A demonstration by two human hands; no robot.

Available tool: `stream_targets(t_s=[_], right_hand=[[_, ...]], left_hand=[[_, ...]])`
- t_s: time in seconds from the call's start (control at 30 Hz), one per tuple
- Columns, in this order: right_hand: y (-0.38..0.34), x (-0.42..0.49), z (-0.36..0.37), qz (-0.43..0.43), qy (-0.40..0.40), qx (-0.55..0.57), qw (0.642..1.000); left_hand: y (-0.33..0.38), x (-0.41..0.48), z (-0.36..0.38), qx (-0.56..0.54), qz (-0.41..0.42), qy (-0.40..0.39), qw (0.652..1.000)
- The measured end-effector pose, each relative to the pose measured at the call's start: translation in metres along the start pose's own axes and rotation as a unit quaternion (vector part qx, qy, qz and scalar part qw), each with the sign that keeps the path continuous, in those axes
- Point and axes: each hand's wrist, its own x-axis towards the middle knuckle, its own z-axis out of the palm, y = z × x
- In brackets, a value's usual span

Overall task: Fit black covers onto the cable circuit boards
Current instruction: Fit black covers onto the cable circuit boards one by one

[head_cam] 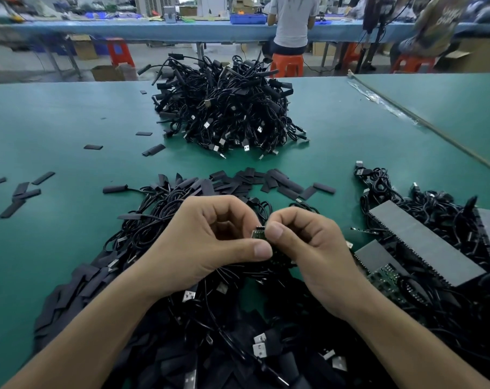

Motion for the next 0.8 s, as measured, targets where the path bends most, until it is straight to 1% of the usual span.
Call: stream_targets(t_s=[0.07,0.17,0.27,0.43,0.63,0.73,0.8], right_hand=[[0.0009,0.0002,0.0007,0.000,-0.004,0.002,1.000],[0.0026,0.0000,-0.0010,-0.004,-0.006,0.019,1.000],[0.0039,-0.0004,-0.0022,0.011,-0.023,0.050,0.998],[0.0036,-0.0002,-0.0006,0.025,-0.042,0.079,0.996],[0.0028,0.0004,0.0022,0.019,-0.029,0.071,0.997],[0.0016,-0.0001,0.0043,0.025,-0.044,0.111,0.993],[0.0017,0.0002,0.0069,0.023,-0.046,0.127,0.991]], left_hand=[[0.0017,-0.0003,0.0015,0.008,-0.005,0.003,1.000],[0.0042,0.0003,0.0044,0.009,-0.001,0.035,0.999],[0.0047,-0.0002,0.0058,0.010,0.008,0.060,0.998],[0.0023,0.0004,0.0074,-0.017,0.010,0.043,0.999],[-0.0034,0.0009,0.0080,-0.052,0.020,0.028,0.998],[-0.0040,-0.0002,0.0093,-0.082,0.019,0.016,0.996],[-0.0049,-0.0008,0.0097,-0.088,0.016,0.023,0.996]])
